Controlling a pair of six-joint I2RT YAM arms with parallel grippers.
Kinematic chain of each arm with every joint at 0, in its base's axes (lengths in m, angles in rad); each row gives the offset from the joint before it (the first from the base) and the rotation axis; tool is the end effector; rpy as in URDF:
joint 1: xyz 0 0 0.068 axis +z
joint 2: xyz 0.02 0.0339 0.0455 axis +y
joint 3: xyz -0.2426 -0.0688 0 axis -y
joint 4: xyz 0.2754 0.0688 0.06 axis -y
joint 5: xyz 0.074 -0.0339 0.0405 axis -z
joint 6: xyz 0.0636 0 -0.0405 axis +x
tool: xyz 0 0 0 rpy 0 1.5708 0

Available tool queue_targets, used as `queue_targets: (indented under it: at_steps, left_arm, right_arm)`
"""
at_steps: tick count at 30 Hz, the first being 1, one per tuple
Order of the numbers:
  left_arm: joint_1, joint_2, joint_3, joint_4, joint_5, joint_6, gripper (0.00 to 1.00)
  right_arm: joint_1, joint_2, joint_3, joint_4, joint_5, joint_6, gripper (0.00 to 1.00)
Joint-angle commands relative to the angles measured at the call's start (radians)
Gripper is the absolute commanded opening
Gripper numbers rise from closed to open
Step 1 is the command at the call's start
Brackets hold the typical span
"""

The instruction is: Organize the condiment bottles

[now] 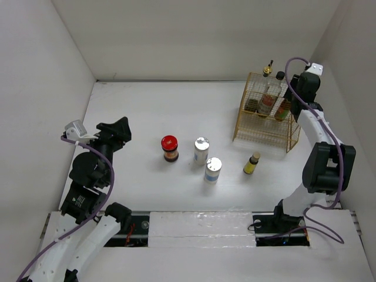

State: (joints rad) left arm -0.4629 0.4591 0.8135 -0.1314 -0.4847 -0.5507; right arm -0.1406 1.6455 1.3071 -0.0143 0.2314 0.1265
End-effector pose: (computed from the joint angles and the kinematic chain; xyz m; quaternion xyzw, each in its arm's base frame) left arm 0.1627 -0.0481 0.4017 -0.2139 0.5970 -0.2373 0.7359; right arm 0.4389 -0.0769 0.2736 0.1739 0.7987 -0.0987 0.5676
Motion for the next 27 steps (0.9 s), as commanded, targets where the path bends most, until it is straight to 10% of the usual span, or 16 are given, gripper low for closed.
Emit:
queue_targets:
  at_steps: [1,11,14,15,18,21,23,27]
  left_arm:
    - [0.000,-0.002,0.004,0.046,0.012,0.014,0.70]
    - [0.000,-0.002,0.004,0.046,0.012,0.014,0.70]
    - [0.000,-0.002,0.004,0.046,0.012,0.014,0.71]
    - [0.000,-0.002,0.004,0.046,0.012,0.014,0.73]
    - [0.000,-0.002,0.004,0.046,0.003,0.023,0.74]
    - [0.000,-0.002,0.004,0.046,0.012,0.023,0.78]
    - [0.000,0.018,0.004,0.055,0.012,0.023,0.79]
    - [0.000,0.018,0.004,0.046,0.021,0.023,0.83]
  right_arm:
    - [0.010,-0.044,0.007,0.157,0.036,0.004,0.54]
    - [0.071,-0.295,-0.022,0.120,-0.065,0.059,0.69]
    - [0.160,-0.395,-0.080,0.120,-0.217,0.059,0.49]
    - [0.238,-0.407,-0.101,0.120,-0.281,0.059,0.21]
    - [0.442,-0.398,-0.123,0.106,-0.470,0.024,0.10]
    - [0.637,-0.326,-0.111,0.005,-0.486,-0.039,0.28]
    - [0.709,-0.267,-0.074,-0.067,-0.486,-0.073,0.63]
    - [0.854,-0.172,-0.034,-0.151,-0.495,-0.120,0.86]
